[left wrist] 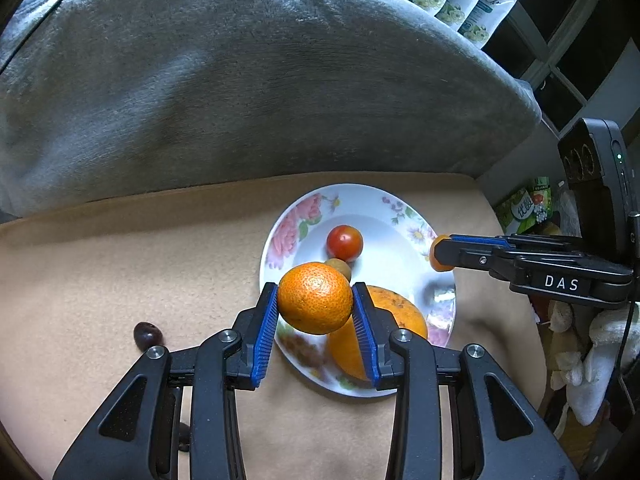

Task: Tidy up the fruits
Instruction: 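Carry the small tomato onto the plate with the right tool while the left tool places the mandarin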

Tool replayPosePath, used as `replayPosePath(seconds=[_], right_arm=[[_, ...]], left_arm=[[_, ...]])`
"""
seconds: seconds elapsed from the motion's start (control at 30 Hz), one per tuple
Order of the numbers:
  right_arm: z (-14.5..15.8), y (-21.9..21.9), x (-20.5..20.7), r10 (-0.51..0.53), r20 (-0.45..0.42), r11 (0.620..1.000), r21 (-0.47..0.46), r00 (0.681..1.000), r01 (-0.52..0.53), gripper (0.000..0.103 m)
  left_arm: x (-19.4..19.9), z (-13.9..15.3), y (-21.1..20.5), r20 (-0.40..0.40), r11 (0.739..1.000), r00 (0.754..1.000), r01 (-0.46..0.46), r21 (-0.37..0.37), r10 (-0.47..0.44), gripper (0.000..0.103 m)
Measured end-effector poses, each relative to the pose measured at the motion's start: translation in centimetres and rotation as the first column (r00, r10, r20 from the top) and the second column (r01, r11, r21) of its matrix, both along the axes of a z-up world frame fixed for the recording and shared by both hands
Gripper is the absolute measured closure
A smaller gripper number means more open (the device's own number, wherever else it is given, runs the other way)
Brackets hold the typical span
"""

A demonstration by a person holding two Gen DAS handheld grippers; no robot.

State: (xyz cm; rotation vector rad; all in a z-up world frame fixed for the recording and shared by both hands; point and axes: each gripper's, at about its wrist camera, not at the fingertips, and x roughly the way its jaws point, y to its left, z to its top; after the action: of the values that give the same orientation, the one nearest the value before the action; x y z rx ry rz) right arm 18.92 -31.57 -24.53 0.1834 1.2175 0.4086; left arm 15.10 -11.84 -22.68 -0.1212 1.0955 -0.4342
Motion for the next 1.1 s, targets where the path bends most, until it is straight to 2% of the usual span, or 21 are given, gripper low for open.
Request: replayPosePath(seconds=[0.17,0.23,0.3,0.37,0.47,0.53,0.57,0.73,1.1], right_arm=[[0.3,-0.1,-0.1,-0.001,0.006,1.0,-0.007,1.0,0.001,0.077],[0.5,-0.2,-0.3,-0.008,0.016,1.0,-0.005,1.0,0.008,0.055],[0.8,-0.2,-0.4,-0.016,0.033,1.0,-0.005,0.999,0.016,0.042],[1.0,-0.4,-0.5,-0.021,0.043,1.0,-0.004,0.999,0.021,0.041],[1.3,-0.5,-0.6,-0.029,0.053,0.999,-0.016,0.998,0.03,0.035],[1.5,-0.5,-0.7,-0.032,0.063,0.999,-0.022,0.998,0.033,0.031],[1.6,-0.5,-0.8,-0.033,0.069,0.999,-0.028,0.997,0.035,0.03],[2.3,-0.2,-1.0,-0.031,0.104,0.997,-0.067,0.994,0.038,0.021],[3.5,1.7,-1.8,-0.007,0.138,0.996,-0.09,0.99,0.02,0.019]], left_arm=[[-0.1,-0.1,-0.2,-0.004,1.0,1.0,0.003,0.004,-0.003,0.066],[-0.2,0.1,-0.3,0.003,1.0,1.0,0.006,0.004,-0.006,0.059],[-0.3,0.3,-0.4,0.012,1.0,1.0,0.008,0.002,-0.008,0.054],[-0.4,0.5,-0.5,0.018,1.0,1.0,0.011,0.006,-0.011,0.052],[-0.5,0.8,-0.6,0.03,1.0,0.999,0.012,0.01,-0.012,0.038],[-0.6,0.9,-0.7,0.033,1.0,0.999,0.013,0.011,-0.014,0.035],[-0.6,0.9,-0.7,0.033,1.0,0.999,0.011,0.017,-0.012,0.029],[-0.9,1.0,-0.6,0.035,0.999,0.999,-0.001,0.04,-0.001,0.028],[-2.1,1.8,1.5,0.051,0.999,0.998,-0.028,0.044,0.025,0.028]])
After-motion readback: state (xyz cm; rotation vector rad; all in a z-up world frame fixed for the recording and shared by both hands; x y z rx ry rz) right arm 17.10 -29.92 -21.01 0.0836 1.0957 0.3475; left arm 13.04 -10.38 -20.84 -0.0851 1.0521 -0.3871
